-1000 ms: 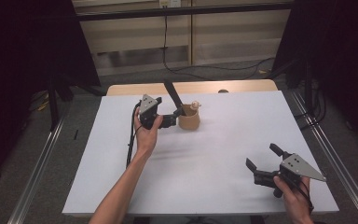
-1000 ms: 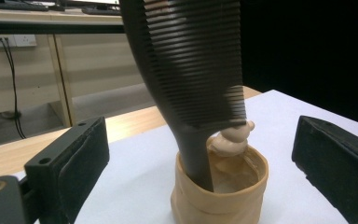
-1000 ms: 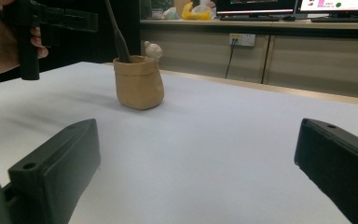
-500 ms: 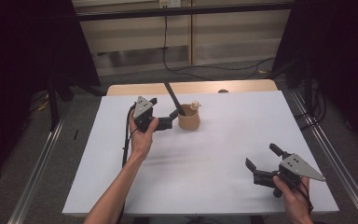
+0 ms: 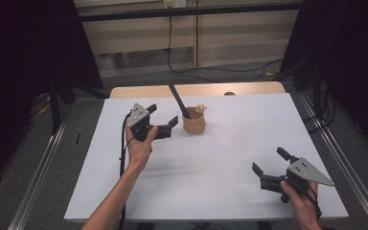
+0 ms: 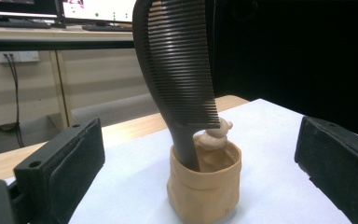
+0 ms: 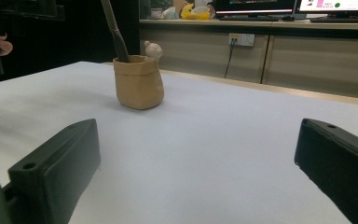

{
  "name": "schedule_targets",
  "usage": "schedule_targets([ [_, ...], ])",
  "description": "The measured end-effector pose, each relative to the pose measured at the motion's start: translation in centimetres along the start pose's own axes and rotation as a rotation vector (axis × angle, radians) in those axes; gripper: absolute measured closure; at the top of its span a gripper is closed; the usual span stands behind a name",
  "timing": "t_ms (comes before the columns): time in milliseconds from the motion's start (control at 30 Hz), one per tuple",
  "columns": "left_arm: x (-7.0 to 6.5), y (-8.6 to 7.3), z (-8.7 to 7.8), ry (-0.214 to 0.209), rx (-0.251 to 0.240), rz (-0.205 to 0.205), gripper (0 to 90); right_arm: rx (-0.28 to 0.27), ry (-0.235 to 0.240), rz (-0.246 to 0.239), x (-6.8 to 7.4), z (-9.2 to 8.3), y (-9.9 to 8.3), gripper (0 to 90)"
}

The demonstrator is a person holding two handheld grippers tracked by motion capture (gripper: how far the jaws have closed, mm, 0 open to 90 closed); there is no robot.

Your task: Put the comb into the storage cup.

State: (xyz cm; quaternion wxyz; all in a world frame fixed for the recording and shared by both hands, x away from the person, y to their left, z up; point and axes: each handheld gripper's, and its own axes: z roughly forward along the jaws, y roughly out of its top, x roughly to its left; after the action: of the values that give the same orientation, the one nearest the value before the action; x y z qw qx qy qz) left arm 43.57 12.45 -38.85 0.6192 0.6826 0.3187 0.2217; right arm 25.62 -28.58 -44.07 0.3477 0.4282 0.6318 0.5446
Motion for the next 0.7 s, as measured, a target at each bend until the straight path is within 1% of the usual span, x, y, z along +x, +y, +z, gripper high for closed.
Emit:
schedule_targets([
  [100, -0.1, 0.0, -0.5, 0.010, -0.005, 0.019, 2.2, 0.002, -0.001, 0.001, 0.0, 0.0, 0.0, 0.0],
  [133, -0.1, -0.1, -0.6, 0.009, -0.008, 0.011, 2.2, 0.002, 0.000, 0.002, 0.1, 0.0, 0.0, 0.0],
  [167, -0.1, -0.2, -0.8, 0.003, -0.014, 0.013, 2.2, 0.002, 0.000, 0.001, 0.1, 0.0, 0.0, 0.0],
  [200, 0.0, -0.3, -1.0, -0.012, -0.017, 0.022, 2.2, 0.002, -0.001, 0.002, 0.1, 0.0, 0.0, 0.0],
  [267, 0.1, -0.6, -1.2, 0.003, -0.016, 0.029, 2.0, 0.002, -0.003, 0.001, 0.0, 0.0, 0.0, 0.0],
  [333, 0.2, -0.7, -1.4, 0.001, -0.014, 0.012, 1.9, 0.001, -0.003, 0.000, 0.0, 0.0, 0.0, 0.0],
  [400, 0.2, -0.9, -1.7, 0.019, -0.017, 0.018, 1.9, 0.002, -0.003, 0.001, 0.0, 0.0, 0.0, 0.0],
  [467, 0.2, -1.0, -2.1, 0.015, -0.016, 0.015, 1.9, 0.001, -0.004, 0.001, 0.0, -0.1, 0.0, 0.0],
  [500, 0.2, -1.1, -2.3, 0.021, -0.018, 0.018, 1.9, 0.001, -0.005, 0.000, 0.0, -0.1, 0.0, 0.0],
  [533, 0.1, -1.2, -2.4, 0.026, -0.018, 0.007, 1.9, 0.001, -0.006, -0.001, 0.0, -0.1, 0.0, 0.0],
  [600, 0.1, -1.3, -2.8, 0.029, -0.015, -0.001, 2.0, 0.001, -0.007, 0.001, 0.0, -0.1, 0.0, 0.0],
  [633, 0.1, -1.4, -3.0, 0.028, -0.014, 0.009, 2.0, 0.001, -0.007, 0.000, 0.0, -0.1, 0.0, 0.0],
  [700, 0.0, -1.6, -3.3, 0.036, -0.010, 0.010, 2.0, 0.000, -0.007, 0.002, 0.1, -0.1, 0.0, 0.0],
])
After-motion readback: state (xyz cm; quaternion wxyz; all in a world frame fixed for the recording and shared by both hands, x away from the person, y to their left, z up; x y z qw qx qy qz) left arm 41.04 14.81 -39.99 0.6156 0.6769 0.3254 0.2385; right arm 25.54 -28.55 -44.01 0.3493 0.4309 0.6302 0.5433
